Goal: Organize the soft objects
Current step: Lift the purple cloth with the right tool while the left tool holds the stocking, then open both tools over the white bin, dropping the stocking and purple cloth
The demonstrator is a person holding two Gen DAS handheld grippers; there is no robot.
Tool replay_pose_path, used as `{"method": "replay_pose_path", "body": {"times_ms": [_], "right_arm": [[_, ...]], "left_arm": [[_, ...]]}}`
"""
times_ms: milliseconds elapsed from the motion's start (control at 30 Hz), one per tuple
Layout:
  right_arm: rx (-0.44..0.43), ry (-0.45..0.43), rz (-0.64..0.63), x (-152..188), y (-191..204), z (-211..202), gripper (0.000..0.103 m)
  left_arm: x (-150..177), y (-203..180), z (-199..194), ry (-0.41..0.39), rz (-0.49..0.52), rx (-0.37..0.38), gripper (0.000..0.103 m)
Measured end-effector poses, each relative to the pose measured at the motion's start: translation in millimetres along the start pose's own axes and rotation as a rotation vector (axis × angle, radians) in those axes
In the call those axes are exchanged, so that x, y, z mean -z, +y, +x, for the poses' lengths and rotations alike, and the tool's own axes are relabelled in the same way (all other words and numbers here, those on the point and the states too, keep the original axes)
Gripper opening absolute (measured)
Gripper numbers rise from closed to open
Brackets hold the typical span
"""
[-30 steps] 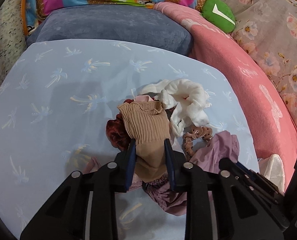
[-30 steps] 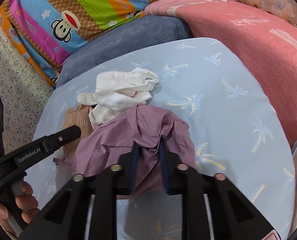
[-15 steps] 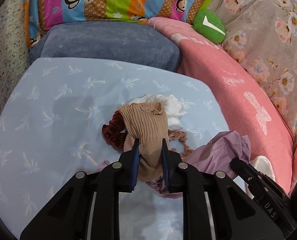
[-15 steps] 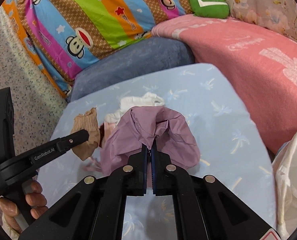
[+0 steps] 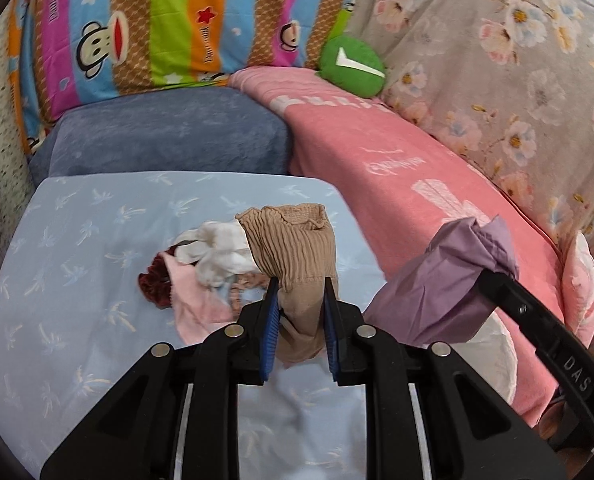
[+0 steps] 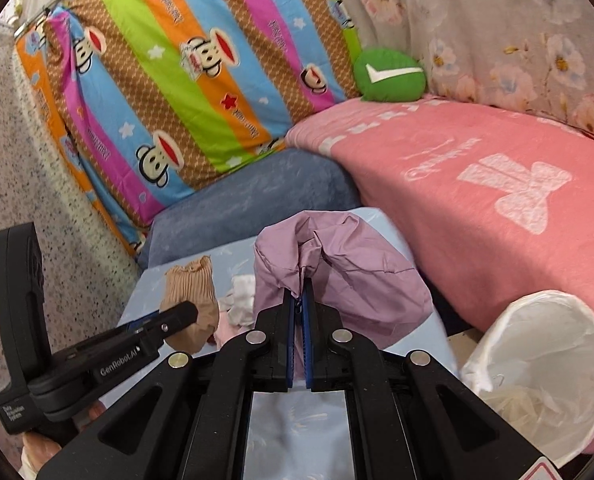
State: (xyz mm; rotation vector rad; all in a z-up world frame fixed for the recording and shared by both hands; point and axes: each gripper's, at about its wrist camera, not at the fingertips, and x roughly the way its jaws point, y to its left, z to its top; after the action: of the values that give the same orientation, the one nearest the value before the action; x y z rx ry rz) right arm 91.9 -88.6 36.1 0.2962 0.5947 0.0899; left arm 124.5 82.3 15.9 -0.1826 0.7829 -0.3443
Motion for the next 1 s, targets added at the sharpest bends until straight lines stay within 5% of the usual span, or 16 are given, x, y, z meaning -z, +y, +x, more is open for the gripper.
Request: {"method": "replay_pose_path", "body": {"times_ms": [533,1000], "right_arm": [[0.121,-0.136,0.112,-6,-103,-103,0.003],[0.204,-0.159,0.202,9,-172,-134,0.004]], "left_arm": [[22,-117,-4,0.011,0.201,0.117,0.02],[48,-196,19,0.094,0.324,0.194,0.02]]}}
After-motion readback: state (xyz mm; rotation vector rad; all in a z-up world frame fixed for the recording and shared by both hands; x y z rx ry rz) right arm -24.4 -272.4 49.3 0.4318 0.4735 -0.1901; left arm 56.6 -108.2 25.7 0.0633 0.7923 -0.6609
